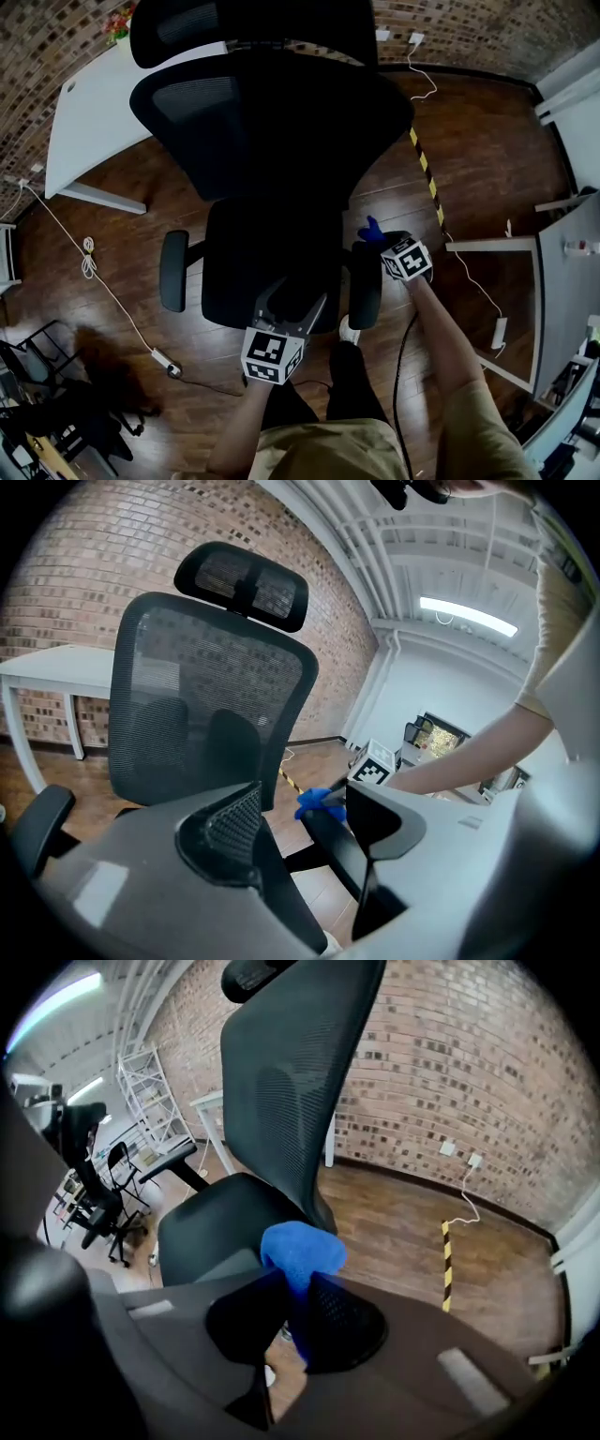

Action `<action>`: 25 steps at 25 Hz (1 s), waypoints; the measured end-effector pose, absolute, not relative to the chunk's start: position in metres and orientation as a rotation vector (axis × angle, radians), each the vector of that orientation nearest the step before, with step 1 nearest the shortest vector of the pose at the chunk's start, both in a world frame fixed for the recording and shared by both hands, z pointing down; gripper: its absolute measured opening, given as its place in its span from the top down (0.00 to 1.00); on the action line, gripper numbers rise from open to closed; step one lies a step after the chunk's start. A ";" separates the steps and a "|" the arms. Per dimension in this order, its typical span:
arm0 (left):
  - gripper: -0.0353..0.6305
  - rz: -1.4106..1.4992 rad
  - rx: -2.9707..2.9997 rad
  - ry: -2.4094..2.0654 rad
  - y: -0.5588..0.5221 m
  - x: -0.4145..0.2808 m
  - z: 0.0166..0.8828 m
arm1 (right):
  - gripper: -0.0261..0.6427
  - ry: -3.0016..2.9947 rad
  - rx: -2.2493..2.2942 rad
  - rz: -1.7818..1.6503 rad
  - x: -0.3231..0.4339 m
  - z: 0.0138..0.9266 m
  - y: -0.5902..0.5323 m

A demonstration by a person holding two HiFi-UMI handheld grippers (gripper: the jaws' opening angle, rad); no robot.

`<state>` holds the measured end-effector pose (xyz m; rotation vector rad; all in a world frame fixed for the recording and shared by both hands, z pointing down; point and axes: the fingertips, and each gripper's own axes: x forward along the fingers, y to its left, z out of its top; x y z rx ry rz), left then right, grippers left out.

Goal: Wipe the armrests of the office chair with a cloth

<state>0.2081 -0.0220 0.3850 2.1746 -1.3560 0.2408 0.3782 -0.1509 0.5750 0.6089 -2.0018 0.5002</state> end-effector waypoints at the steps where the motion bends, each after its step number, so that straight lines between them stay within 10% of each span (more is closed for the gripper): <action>1: 0.53 0.239 2.170 -1.365 -0.024 0.202 0.386 | 0.91 -2.005 0.575 0.520 0.368 0.577 -0.156; 25: 0.53 0.264 2.200 -1.298 -0.029 0.183 0.391 | 0.91 -2.023 0.915 1.221 0.417 0.567 0.044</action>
